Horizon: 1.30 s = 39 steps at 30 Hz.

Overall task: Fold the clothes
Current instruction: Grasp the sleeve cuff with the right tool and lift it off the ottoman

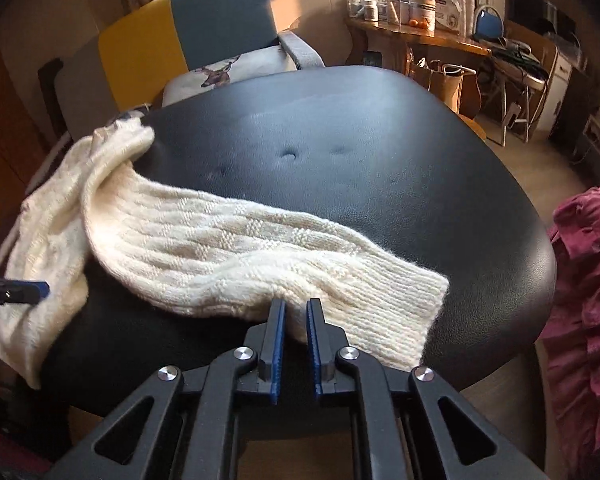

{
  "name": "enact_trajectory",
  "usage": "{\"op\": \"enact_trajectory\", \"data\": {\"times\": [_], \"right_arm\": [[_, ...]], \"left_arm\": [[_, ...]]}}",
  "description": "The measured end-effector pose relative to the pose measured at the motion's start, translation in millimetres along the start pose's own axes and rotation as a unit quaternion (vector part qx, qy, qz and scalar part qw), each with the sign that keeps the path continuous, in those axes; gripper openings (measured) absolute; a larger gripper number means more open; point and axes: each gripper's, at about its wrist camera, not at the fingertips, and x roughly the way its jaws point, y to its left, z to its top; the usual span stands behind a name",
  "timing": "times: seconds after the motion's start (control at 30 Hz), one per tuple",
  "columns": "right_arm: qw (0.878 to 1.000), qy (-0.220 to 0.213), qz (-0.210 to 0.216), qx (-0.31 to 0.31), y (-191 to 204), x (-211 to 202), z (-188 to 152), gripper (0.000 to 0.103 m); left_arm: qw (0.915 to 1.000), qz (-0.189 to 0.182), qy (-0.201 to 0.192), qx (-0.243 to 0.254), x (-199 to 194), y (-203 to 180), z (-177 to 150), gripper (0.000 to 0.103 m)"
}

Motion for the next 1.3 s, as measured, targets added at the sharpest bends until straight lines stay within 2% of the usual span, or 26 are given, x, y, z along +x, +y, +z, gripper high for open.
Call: {"op": "enact_trajectory", "data": {"times": [0.13,0.17,0.23,0.3,0.33,0.4,0.47,0.57,0.7,0.93,0.97,1.03,1.1,1.17,1.2,1.27,1.3], "right_arm": [[0.998,-0.019,0.031,0.045,-13,-27,8,0.01],[0.999,-0.019,0.02,0.044,-15,-30,11,0.01],[0.999,-0.017,-0.033,0.021,-14,-30,14,0.028],[0.998,-0.008,-0.056,0.007,-13,-26,8,0.032],[0.998,-0.005,-0.05,0.027,-19,-24,2,0.032],[0.993,-0.004,-0.018,0.116,-39,-20,-14,0.032],[0.974,-0.007,0.037,0.221,-63,-15,-37,0.034],[0.936,-0.028,0.112,0.332,-89,-7,-68,0.041],[0.893,-0.065,0.194,0.401,-99,12,-83,0.047],[0.84,-0.123,0.273,0.452,-87,35,-92,0.052],[0.838,-0.124,0.278,0.452,-85,37,-93,0.052],[0.85,-0.108,0.269,0.44,-80,36,-90,0.043],[0.866,-0.1,0.237,0.429,-73,32,-86,0.017],[0.88,-0.095,0.217,0.411,-63,29,-81,0.013],[0.883,-0.097,0.212,0.407,-60,29,-79,0.01],[0.886,-0.105,0.203,0.404,-56,28,-78,0.009],[0.882,-0.106,0.2,0.413,-57,30,-80,0.008]], "left_arm": [[1.0,-0.002,-0.001,-0.001,-3,2,0,0.05],[1.0,-0.003,-0.001,-0.002,-3,2,0,0.05],[1.0,-0.004,-0.002,-0.003,-4,3,0,0.05],[1.0,-0.002,-0.003,-0.002,-5,5,-1,0.05],[1.0,-0.001,-0.003,-0.002,-5,6,-2,0.05],[1.0,-0.002,0.0,-0.006,-5,8,-3,0.05],[0.9999,-0.004,0.004,-0.01,-4,10,-4,0.05],[0.9999,-0.003,0.007,-0.01,-4,11,-5,0.05],[0.9999,-0.001,0.009,-0.014,-2,11,-7,0.05],[0.9998,-0.003,0.011,-0.015,-4,11,-12,0.05],[0.9998,-0.004,0.011,-0.016,-4,12,-12,0.05],[0.9998,-0.006,0.01,-0.018,-5,12,-13,0.05],[0.9997,-0.008,0.009,-0.02,-7,13,-14,0.051],[0.9997,-0.01,0.008,-0.021,-9,14,-15,0.051],[0.9997,-0.011,0.008,-0.021,-9,14,-16,0.051],[0.9997,-0.012,0.008,-0.022,-10,15,-18,0.051],[0.9996,-0.013,0.008,-0.023,-11,15,-18,0.051]]}}
